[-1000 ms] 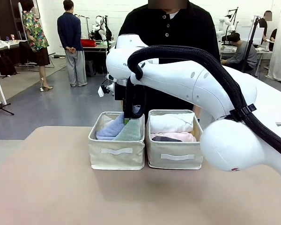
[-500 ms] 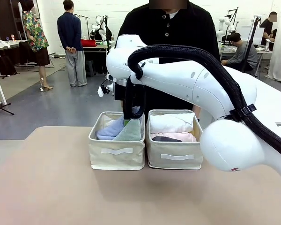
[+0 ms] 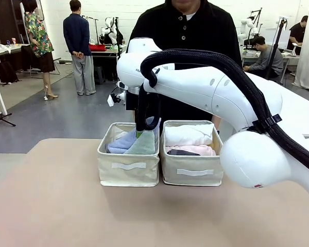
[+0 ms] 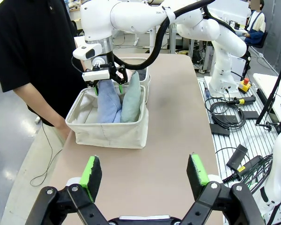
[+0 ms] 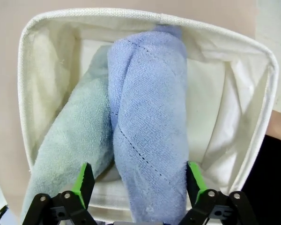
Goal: Sort the towels based on their folding style.
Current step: Pick up another triangle-folded towel from the table and place it in the left Fabric basket.
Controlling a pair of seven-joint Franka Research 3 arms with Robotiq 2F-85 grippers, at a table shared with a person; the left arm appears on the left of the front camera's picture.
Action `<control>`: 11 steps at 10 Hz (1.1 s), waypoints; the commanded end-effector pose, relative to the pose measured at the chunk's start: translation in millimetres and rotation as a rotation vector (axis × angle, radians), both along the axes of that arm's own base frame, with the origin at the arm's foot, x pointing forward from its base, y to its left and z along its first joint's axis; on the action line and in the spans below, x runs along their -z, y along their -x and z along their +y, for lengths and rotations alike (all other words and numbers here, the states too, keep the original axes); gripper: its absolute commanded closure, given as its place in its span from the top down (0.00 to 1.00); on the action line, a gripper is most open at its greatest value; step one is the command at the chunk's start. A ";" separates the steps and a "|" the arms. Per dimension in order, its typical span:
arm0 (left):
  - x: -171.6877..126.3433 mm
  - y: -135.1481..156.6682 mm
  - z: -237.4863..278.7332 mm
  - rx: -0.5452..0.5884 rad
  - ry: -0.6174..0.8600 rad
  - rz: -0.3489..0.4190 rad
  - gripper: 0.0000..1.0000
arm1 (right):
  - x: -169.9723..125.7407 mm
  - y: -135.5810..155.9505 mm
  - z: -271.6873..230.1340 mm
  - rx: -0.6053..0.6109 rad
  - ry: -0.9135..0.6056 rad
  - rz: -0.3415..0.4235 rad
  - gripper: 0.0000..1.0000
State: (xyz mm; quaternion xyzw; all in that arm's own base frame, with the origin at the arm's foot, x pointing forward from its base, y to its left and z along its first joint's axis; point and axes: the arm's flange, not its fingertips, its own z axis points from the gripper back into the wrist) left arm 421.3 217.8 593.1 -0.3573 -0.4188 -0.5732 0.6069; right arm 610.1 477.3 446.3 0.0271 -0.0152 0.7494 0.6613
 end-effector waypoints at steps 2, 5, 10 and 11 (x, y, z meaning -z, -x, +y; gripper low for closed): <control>-1.5 1.3 -2.2 -0.016 0.005 0.000 0.95 | -14.1 -11.9 7.9 -0.028 -0.015 -0.008 1.00; -1.5 1.3 -2.2 -0.016 0.005 0.000 0.95 | -47.1 7.9 -1.6 -0.004 0.000 -0.070 1.00; -1.5 1.3 -2.2 -0.016 0.005 0.000 0.95 | -131.0 148.7 -79.5 0.187 0.140 -0.146 1.00; -1.5 1.3 -2.2 -0.016 0.005 0.000 0.95 | -127.2 176.8 -102.3 0.246 0.144 -0.143 1.00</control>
